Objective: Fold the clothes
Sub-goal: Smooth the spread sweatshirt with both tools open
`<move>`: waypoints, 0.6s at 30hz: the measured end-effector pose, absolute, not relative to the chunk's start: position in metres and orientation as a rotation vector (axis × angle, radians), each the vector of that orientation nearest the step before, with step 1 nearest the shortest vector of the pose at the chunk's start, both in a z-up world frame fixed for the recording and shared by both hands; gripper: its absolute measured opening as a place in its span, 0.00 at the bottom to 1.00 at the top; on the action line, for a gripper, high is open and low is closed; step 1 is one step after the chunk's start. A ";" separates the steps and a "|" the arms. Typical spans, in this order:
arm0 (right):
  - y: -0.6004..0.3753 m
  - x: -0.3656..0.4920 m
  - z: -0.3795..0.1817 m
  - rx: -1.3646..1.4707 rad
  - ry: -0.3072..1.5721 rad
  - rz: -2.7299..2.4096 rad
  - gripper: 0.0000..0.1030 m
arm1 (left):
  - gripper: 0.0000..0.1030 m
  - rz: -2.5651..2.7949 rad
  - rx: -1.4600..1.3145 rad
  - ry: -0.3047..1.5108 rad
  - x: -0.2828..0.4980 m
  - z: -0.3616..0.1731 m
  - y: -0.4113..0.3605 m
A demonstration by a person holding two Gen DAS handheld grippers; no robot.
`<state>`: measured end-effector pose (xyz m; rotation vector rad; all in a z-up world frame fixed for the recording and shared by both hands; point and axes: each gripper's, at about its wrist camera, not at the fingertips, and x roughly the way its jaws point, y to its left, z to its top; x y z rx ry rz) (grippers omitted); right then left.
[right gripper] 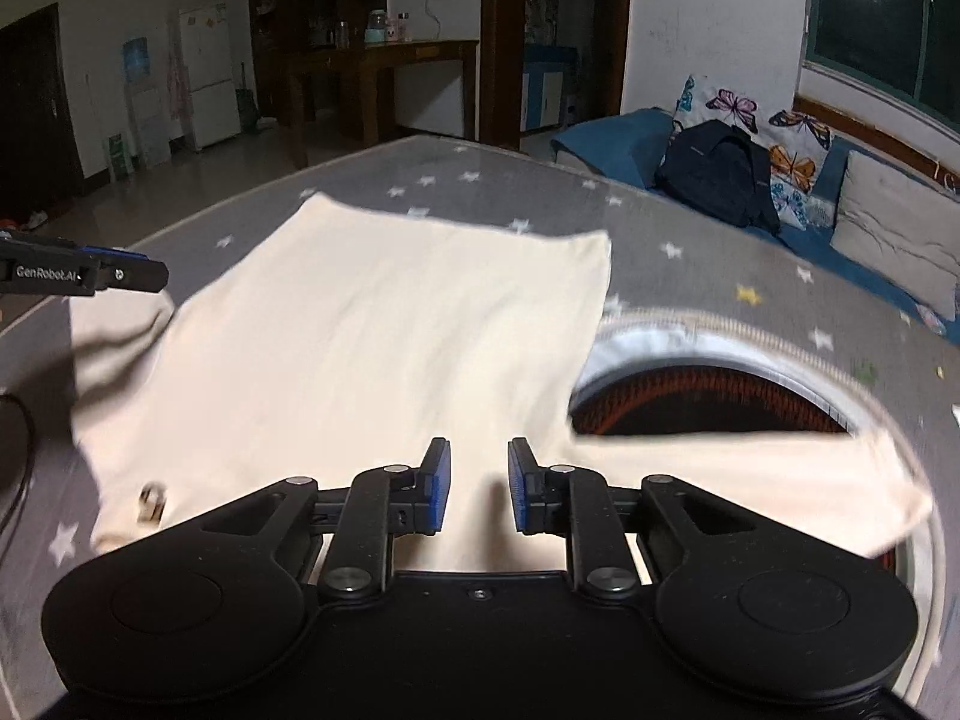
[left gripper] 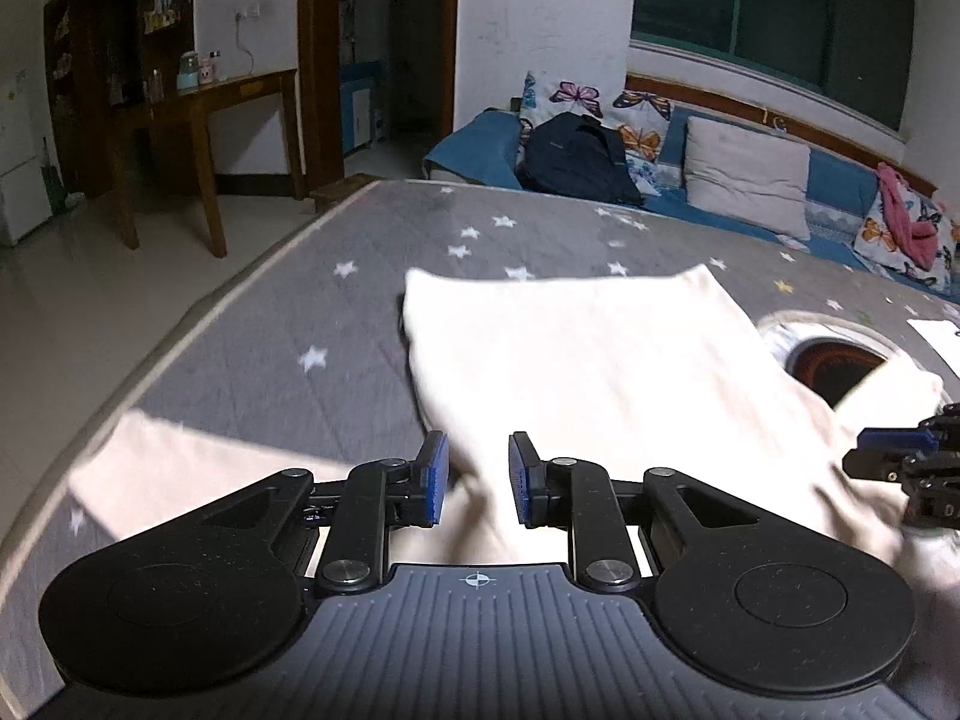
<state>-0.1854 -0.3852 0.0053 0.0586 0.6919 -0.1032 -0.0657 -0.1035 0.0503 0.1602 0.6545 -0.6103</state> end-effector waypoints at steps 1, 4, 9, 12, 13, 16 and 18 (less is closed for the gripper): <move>-0.384 -0.188 0.002 0.065 0.696 -0.106 0.22 | 0.22 -0.617 0.158 0.659 -0.069 0.047 -0.102; -0.385 -0.192 -0.008 0.089 0.707 -0.119 0.22 | 0.22 -0.649 0.138 0.667 -0.073 0.040 -0.104; -0.391 -0.197 -0.013 0.141 0.702 -0.129 0.22 | 0.22 -0.660 0.155 0.699 -0.073 0.026 -0.114; -0.391 -0.200 -0.013 0.134 0.706 -0.145 0.22 | 0.22 -0.637 0.166 0.718 -0.069 0.017 -0.112; -0.392 -0.202 -0.012 0.136 0.704 -0.149 0.22 | 0.22 -0.635 0.157 0.719 -0.068 0.015 -0.109; -0.395 -0.203 -0.007 0.144 0.686 -0.163 0.22 | 0.22 -0.631 0.133 0.724 -0.068 0.015 -0.103; -0.399 -0.198 -0.004 0.160 0.666 -0.171 0.22 | 0.22 -0.630 0.133 0.720 -0.070 0.016 -0.104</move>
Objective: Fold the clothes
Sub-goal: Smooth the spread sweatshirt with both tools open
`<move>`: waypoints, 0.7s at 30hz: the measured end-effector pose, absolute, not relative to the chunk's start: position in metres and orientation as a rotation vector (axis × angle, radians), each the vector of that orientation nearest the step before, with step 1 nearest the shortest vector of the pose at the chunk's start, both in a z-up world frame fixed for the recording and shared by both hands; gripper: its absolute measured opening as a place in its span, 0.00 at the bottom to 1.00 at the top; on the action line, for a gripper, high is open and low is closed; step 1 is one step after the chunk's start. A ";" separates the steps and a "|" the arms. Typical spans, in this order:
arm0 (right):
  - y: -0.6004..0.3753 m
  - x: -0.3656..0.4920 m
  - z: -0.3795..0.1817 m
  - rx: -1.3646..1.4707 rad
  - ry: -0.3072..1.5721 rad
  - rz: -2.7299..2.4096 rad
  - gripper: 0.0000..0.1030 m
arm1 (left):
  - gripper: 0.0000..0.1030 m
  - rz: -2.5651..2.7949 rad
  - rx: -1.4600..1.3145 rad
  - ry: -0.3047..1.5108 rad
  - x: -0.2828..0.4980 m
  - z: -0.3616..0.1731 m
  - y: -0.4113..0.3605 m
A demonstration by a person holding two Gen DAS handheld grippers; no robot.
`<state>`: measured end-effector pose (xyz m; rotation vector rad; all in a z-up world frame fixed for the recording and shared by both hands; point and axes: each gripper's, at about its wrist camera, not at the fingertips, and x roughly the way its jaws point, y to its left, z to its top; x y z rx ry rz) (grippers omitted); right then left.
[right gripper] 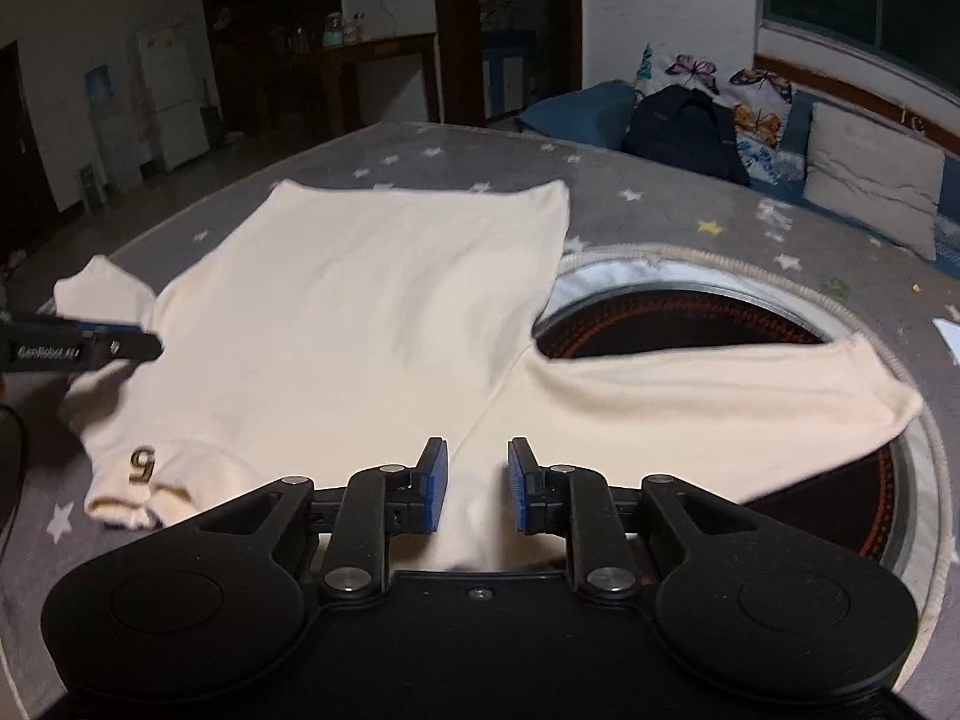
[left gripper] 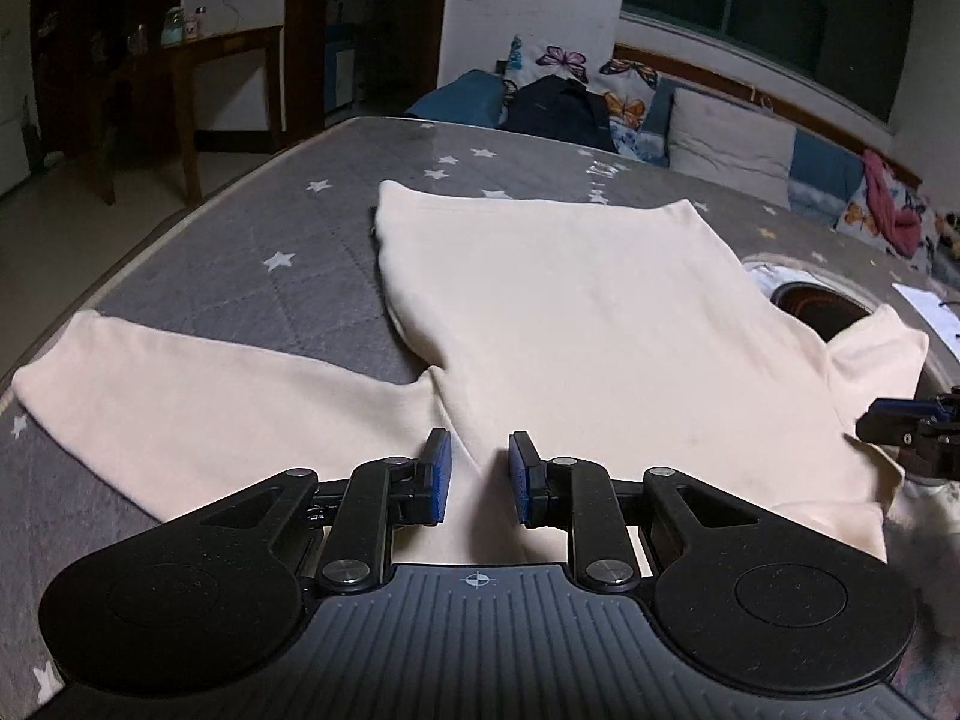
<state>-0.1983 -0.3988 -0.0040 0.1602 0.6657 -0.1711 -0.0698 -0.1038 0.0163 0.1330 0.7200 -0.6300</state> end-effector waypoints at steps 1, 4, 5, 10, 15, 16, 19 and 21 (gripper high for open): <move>-0.400 -0.195 -0.003 0.171 0.658 -0.172 0.22 | 0.22 -0.632 0.140 0.713 -0.072 0.017 -0.106; -0.405 -0.185 -0.005 0.207 0.649 -0.165 0.22 | 0.22 -0.637 0.166 0.705 -0.077 0.016 -0.110; -0.409 -0.181 -0.008 0.227 0.655 -0.165 0.22 | 0.22 -0.636 0.172 0.704 -0.077 0.015 -0.109; -0.419 -0.179 -0.021 0.236 0.677 -0.196 0.23 | 0.24 -0.637 0.168 0.705 -0.075 0.014 -0.105; -0.416 -0.197 -0.014 0.196 0.663 -0.221 0.23 | 0.25 -0.632 0.158 0.703 -0.078 0.017 -0.105; -0.413 -0.201 -0.013 0.194 0.660 -0.208 0.23 | 0.25 -0.635 0.157 0.698 -0.080 0.018 -0.105; -0.401 -0.207 -0.009 0.169 0.654 -0.159 0.23 | 0.29 -0.647 0.173 0.689 -0.087 0.019 -0.105; -0.393 -0.209 -0.010 0.155 0.660 -0.131 0.24 | 0.30 -0.641 0.197 0.680 -0.093 0.018 -0.105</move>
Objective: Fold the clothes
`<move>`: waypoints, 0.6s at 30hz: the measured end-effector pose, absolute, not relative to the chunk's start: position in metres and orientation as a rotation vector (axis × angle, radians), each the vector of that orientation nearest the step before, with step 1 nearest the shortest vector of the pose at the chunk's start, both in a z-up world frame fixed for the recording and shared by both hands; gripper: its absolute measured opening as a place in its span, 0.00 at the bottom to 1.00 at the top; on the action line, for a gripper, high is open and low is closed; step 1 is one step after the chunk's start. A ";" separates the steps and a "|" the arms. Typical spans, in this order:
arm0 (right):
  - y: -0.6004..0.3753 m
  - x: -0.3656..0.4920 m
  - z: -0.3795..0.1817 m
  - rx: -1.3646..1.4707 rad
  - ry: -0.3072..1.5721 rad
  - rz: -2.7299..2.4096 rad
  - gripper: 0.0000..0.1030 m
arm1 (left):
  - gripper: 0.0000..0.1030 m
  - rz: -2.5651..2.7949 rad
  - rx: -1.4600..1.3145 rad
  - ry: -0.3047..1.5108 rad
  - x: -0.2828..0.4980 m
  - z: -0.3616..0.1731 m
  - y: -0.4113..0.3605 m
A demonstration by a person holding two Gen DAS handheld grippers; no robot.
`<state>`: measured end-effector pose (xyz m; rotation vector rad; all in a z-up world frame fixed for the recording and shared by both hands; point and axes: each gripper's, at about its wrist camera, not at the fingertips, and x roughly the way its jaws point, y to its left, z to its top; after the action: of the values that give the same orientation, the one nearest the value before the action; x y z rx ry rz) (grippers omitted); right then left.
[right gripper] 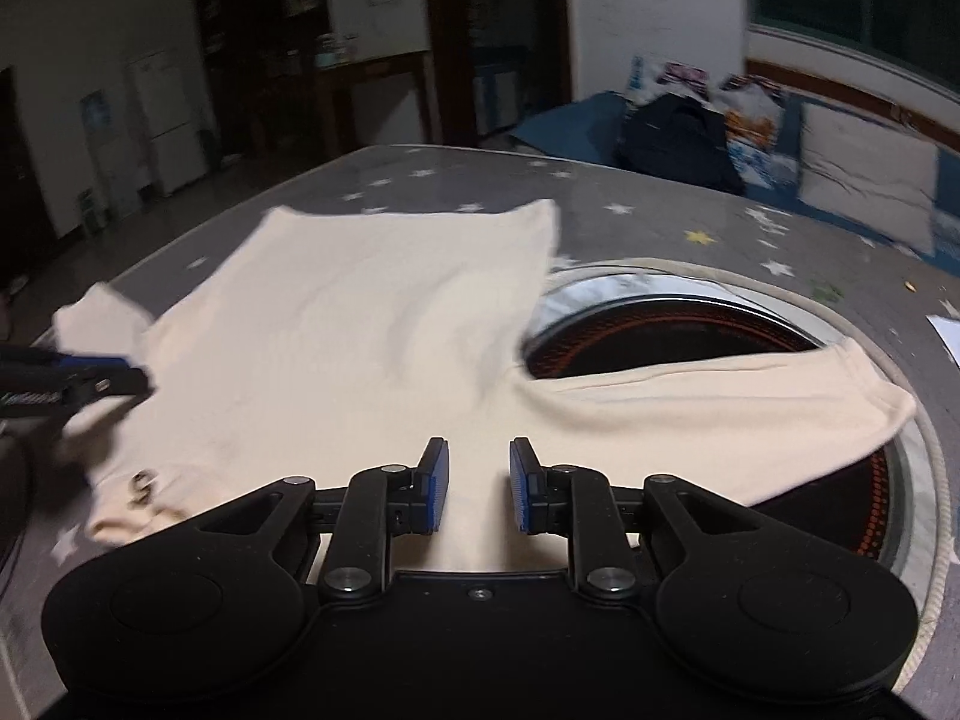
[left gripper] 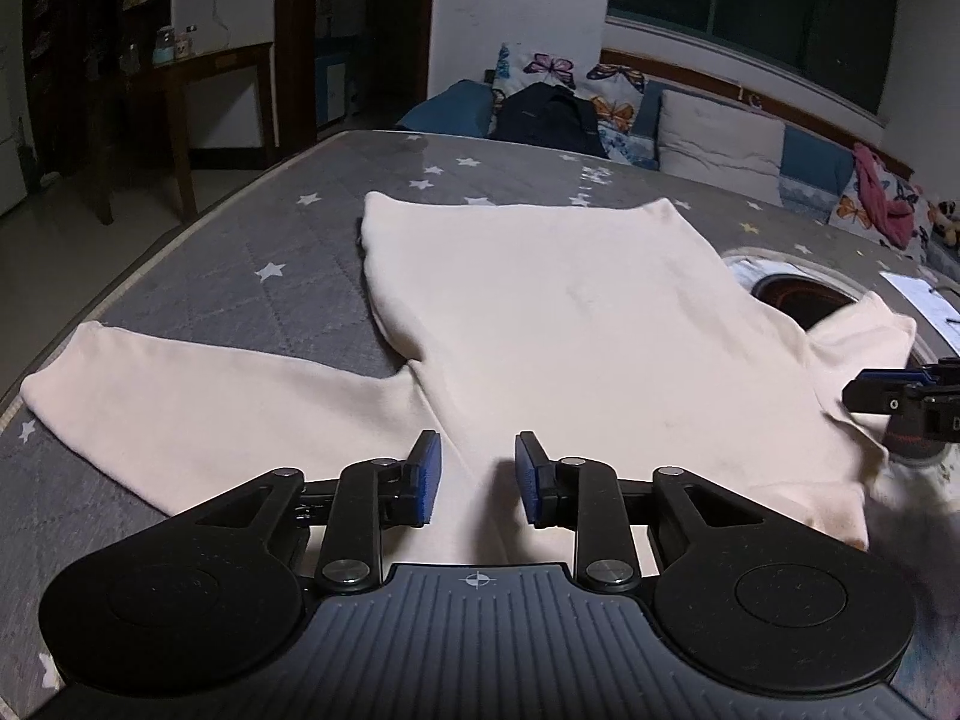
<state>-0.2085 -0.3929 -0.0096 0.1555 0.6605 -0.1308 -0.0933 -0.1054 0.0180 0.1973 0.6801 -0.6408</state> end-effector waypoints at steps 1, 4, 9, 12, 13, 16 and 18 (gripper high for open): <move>-0.388 -0.210 -0.011 0.144 0.667 -0.120 0.24 | 0.30 -0.642 0.204 0.674 -0.096 0.018 -0.105; -0.374 -0.213 -0.014 0.097 0.673 -0.111 0.24 | 0.31 -0.653 0.205 0.665 -0.104 0.019 -0.101; -0.353 -0.222 -0.010 0.066 0.649 -0.068 0.32 | 0.35 -0.677 0.219 0.648 -0.118 0.023 -0.100; -0.344 -0.223 -0.012 0.045 0.653 -0.051 0.32 | 0.35 -0.682 0.246 0.655 -0.126 0.019 -0.102; -0.341 -0.224 -0.014 0.037 0.656 -0.050 0.32 | 0.35 -0.680 0.255 0.661 -0.128 0.018 -0.103; -0.340 -0.227 -0.012 0.041 0.648 -0.059 0.32 | 0.35 -0.671 0.265 0.669 -0.133 0.015 -0.100; -0.341 -0.232 -0.006 0.051 0.630 -0.066 0.33 | 0.37 -0.665 0.262 0.670 -0.135 0.015 -0.097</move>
<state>-0.2323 -0.3406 -0.0057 0.0510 0.6297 -0.0665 -0.1349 -0.0971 0.0150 0.2618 0.6705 -0.6648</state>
